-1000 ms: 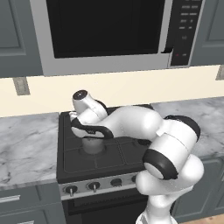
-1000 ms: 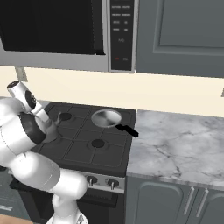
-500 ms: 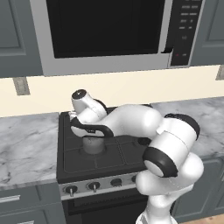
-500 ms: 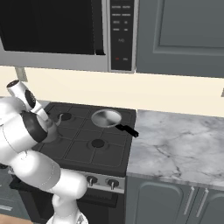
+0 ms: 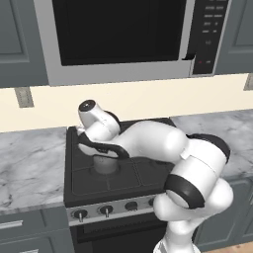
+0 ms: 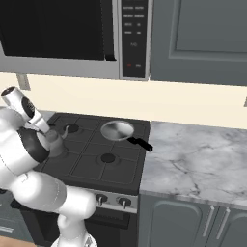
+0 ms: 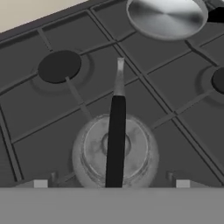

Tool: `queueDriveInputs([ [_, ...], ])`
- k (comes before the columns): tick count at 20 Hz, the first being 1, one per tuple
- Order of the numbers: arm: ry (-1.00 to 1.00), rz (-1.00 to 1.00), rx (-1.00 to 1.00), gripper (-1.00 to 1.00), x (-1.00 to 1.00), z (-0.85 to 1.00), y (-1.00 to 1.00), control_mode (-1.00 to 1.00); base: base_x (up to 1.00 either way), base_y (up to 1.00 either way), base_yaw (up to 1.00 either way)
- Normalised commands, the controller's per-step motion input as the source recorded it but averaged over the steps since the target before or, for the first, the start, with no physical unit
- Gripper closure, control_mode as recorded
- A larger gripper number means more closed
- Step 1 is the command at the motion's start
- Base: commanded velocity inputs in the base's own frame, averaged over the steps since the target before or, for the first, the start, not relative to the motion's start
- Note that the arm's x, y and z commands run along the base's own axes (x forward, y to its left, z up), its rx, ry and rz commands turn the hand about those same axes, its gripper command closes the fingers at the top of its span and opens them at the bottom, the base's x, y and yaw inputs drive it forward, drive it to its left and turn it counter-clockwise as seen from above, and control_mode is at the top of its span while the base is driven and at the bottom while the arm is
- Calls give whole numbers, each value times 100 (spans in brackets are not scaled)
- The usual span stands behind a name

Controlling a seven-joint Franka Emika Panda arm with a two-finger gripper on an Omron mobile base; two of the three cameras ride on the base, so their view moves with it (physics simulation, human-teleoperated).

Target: Pick the kettle from the counter and place it on a stove burner. Then turn the burner on.

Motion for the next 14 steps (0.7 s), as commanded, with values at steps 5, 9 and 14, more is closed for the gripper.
queueDriveInputs([
  [5, -15, 0, 0, -100, -66, 27, 0, -100, 0, 0, 0],
  [9, -21, 0, -1, -100, -78, 2, 0, -100, 0, 0, 0],
  [14, -20, 0, -3, -100, -73, 0, 0, -100, 0, 0, 0],
])
